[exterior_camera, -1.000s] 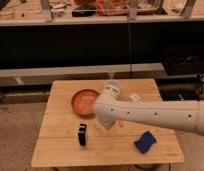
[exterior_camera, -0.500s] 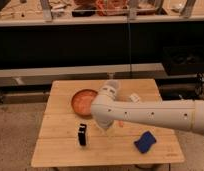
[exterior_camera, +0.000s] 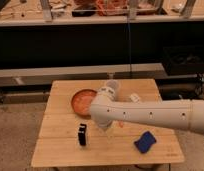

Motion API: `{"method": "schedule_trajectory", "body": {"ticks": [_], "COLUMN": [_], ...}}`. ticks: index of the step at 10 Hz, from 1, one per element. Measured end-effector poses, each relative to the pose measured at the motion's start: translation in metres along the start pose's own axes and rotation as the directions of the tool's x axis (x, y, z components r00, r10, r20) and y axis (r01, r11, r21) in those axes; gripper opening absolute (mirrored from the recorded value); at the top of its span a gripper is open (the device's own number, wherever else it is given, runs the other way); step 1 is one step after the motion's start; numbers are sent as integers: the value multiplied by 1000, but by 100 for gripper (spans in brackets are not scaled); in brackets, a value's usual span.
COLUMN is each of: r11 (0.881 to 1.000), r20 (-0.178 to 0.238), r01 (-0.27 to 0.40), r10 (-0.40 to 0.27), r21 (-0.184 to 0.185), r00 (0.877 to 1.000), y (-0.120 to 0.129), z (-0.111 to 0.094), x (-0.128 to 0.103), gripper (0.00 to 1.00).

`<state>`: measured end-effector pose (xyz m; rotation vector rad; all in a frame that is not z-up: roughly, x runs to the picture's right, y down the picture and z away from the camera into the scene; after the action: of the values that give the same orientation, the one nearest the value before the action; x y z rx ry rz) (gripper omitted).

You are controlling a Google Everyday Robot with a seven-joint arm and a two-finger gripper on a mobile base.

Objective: Knock the eraser over

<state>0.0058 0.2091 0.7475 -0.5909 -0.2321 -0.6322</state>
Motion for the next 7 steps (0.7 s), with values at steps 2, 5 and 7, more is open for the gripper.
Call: {"method": "schedule_trajectory", "body": {"ticks": [2, 5, 7], "r11": [1000, 1000, 999], "r20": [2, 4, 5], "r01": [9, 24, 37], "r10": [-9, -24, -37], "r21": [-1, 0, -1], "r00": [1000, 1000, 999], "y": [0, -3, -6], "z": [1, 1, 1], "x": [-2, -7, -11], "gripper": [80, 80, 79]}}
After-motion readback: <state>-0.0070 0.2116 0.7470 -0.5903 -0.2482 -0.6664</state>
